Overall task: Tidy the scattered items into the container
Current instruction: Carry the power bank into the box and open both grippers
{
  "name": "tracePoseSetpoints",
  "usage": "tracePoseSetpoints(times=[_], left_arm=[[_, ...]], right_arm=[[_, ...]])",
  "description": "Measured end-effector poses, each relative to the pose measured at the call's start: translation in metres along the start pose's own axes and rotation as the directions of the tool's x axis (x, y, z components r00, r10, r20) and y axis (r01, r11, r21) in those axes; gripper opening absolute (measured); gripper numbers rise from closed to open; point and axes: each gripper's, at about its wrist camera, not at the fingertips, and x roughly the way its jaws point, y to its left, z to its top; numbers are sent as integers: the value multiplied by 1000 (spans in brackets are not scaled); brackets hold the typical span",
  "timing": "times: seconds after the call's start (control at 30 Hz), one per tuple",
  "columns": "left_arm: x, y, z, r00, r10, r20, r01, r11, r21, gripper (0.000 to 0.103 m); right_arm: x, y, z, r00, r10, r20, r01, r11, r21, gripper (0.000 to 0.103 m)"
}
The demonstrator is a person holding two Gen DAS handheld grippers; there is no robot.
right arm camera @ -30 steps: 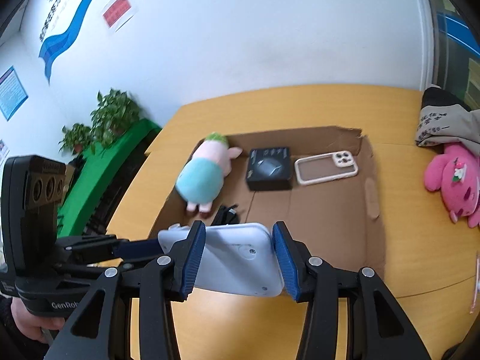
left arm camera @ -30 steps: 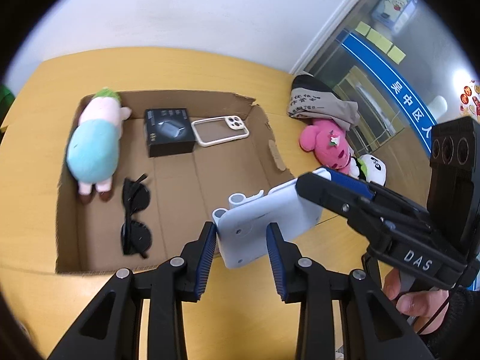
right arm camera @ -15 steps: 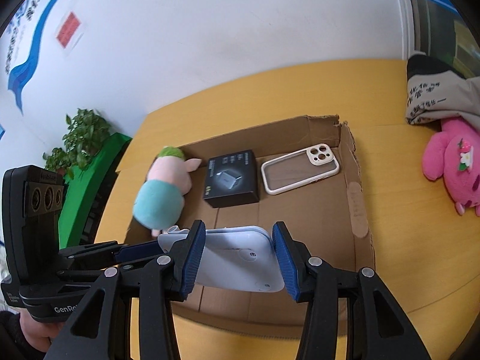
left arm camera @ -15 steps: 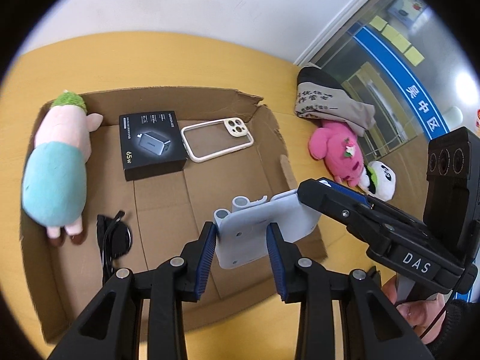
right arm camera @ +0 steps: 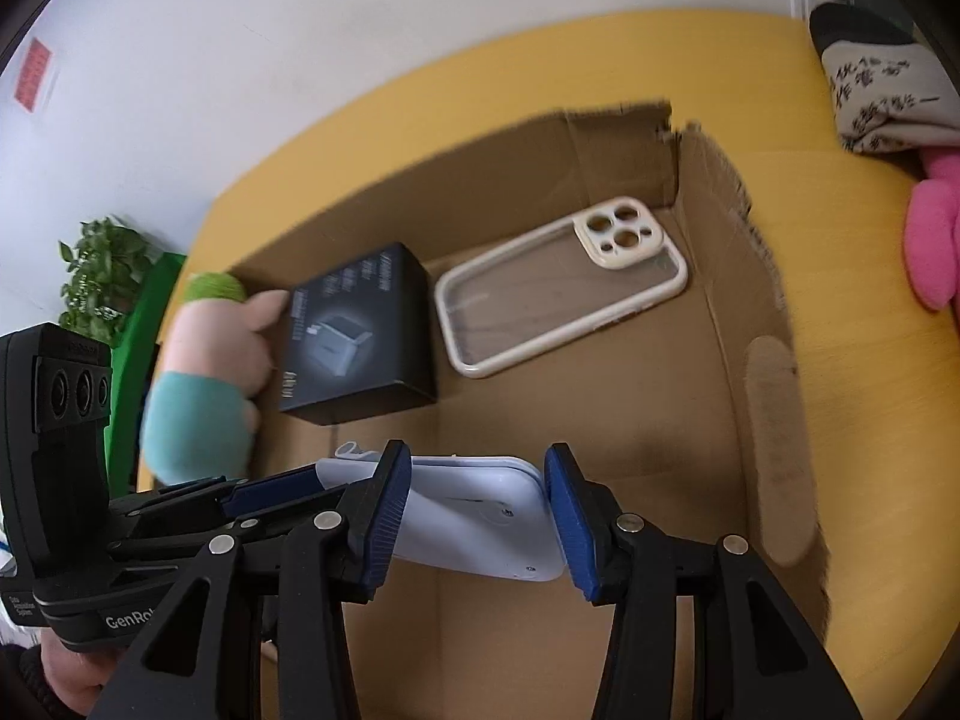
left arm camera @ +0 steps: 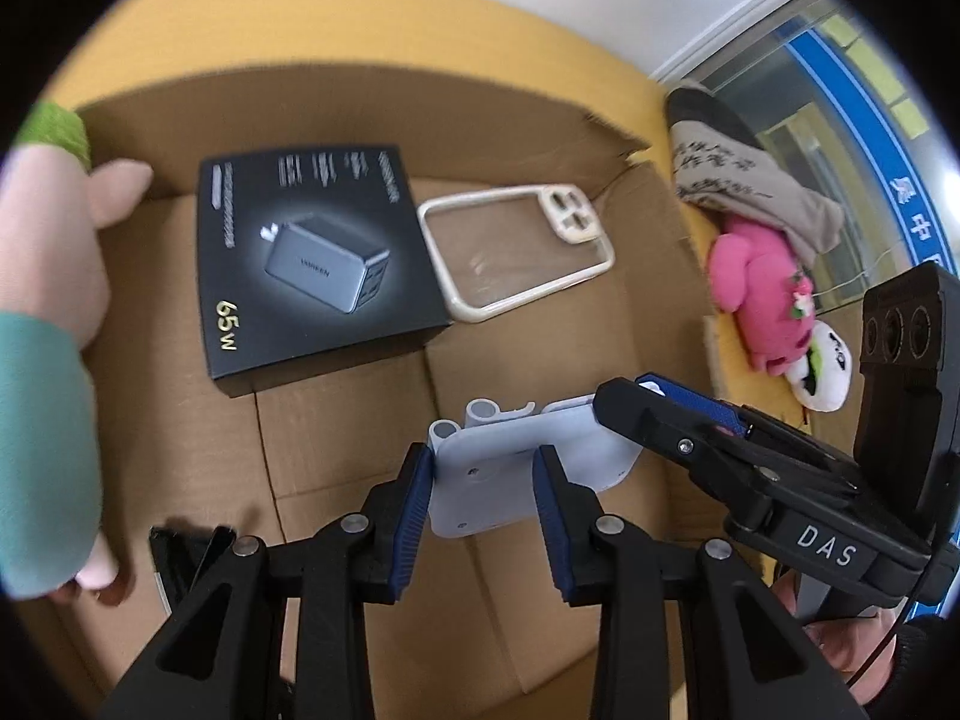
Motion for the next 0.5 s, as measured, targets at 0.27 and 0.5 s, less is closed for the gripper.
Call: tracePoseSetpoints(times=[0.27, 0.5], left_arm=[[-14, -4, -2, 997, 72, 42, -72, 997, 6, 40], [-102, -38, -42, 943, 227, 244, -245, 968, 45, 76]], right_arm=[[7, -10, 0, 998, -46, -49, 46, 999, 2, 77], [-64, 23, -21, 991, -137, 1, 136, 983, -119, 103]])
